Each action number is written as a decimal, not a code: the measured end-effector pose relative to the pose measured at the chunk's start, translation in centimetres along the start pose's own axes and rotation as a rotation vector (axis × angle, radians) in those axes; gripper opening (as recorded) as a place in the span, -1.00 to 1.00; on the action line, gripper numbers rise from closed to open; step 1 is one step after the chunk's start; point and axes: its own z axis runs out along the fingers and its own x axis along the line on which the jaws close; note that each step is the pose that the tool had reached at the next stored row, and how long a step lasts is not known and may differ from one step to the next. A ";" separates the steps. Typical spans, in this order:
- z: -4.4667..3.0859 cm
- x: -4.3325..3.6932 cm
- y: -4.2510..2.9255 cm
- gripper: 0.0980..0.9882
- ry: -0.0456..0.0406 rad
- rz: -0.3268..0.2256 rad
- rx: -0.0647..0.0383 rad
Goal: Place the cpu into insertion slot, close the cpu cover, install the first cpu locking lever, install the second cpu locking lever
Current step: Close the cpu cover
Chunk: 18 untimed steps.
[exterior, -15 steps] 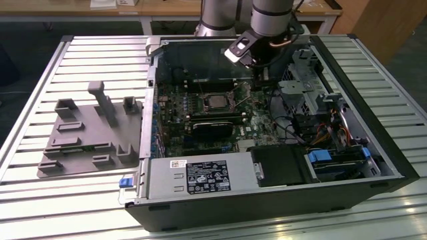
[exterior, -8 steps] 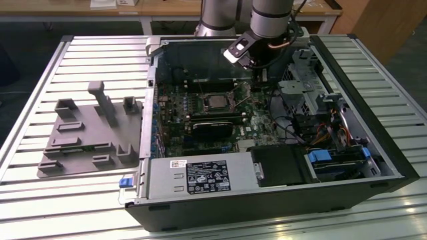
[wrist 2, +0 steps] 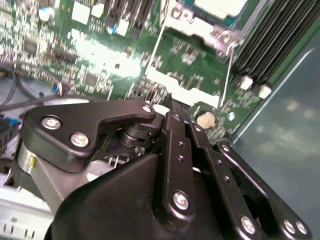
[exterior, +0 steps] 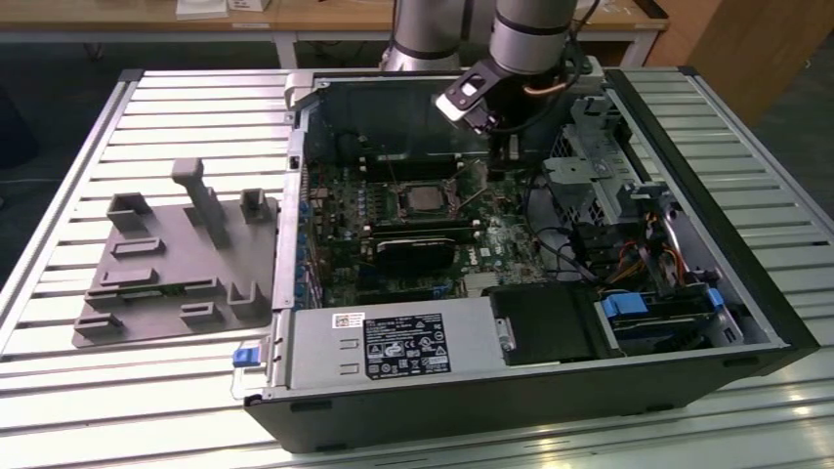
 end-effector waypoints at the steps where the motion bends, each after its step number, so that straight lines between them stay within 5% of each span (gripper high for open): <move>1: 0.00 0.00 0.01 -0.99 -0.0017 0.000 0.015; 5: 0.04 0.01 0.07 -0.99 -0.0079 0.000 0.070; 14: 0.17 0.03 0.31 -0.99 -0.0259 -0.001 0.230; 18: 0.17 0.04 0.31 -0.99 -0.0265 -0.001 0.233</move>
